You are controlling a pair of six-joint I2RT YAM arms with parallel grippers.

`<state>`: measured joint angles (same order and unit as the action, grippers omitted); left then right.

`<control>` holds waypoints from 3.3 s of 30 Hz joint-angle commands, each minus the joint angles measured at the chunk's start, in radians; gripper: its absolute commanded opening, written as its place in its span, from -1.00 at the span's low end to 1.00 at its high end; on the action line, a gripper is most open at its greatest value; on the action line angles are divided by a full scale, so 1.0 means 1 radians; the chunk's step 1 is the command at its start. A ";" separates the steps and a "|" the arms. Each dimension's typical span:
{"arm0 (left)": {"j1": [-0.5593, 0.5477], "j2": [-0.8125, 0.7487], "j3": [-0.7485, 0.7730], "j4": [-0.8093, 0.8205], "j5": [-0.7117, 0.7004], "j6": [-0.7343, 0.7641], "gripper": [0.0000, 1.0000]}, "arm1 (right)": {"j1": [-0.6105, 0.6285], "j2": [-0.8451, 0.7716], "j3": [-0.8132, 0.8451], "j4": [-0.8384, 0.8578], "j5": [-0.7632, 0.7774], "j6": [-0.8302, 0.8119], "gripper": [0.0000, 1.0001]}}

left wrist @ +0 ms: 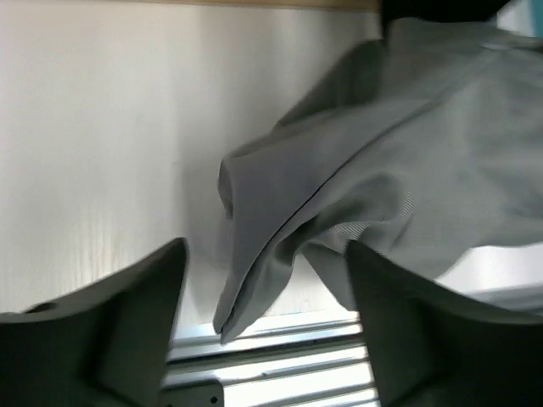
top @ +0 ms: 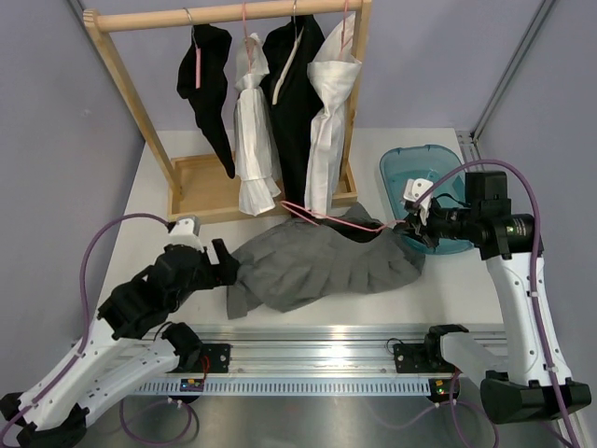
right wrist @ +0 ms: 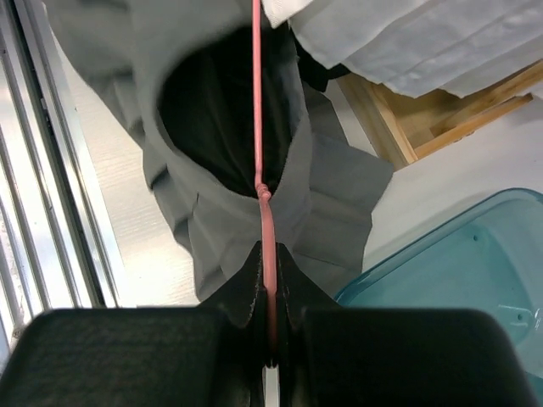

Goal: Remove the skirt from the hanger

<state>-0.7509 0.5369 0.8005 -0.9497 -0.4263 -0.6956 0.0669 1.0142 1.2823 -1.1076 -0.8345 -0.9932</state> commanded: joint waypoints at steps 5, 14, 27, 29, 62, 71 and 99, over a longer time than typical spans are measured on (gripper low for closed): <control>0.007 -0.031 0.116 0.388 0.331 0.381 0.98 | -0.012 -0.023 0.002 -0.052 -0.098 -0.114 -1.00; 0.005 0.216 0.272 0.512 0.729 0.657 0.98 | 0.030 0.067 0.043 -0.138 -0.127 -0.272 -1.00; -0.133 0.529 0.450 0.365 0.879 0.881 0.89 | 0.304 0.139 0.143 -0.100 -0.069 -0.237 -1.00; -0.142 0.523 0.437 0.330 0.880 0.889 0.88 | 0.304 0.155 0.166 -0.110 -0.060 -0.258 -1.00; -0.142 0.417 0.236 0.250 0.664 0.906 -0.42 | 0.306 0.181 0.239 -0.209 -0.089 -0.331 -1.00; -0.142 0.379 0.244 0.235 0.712 0.892 -0.51 | 0.306 0.198 0.230 -0.209 -0.106 -0.318 -1.00; -0.142 0.515 0.348 0.063 0.752 1.062 -1.00 | 0.318 0.212 0.221 -0.233 -0.084 -0.349 -1.00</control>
<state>-0.8902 1.0538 1.1172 -0.8677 0.2939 0.3588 0.3740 1.2282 1.4990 -1.3376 -0.9016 -1.3304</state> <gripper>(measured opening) 0.033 0.049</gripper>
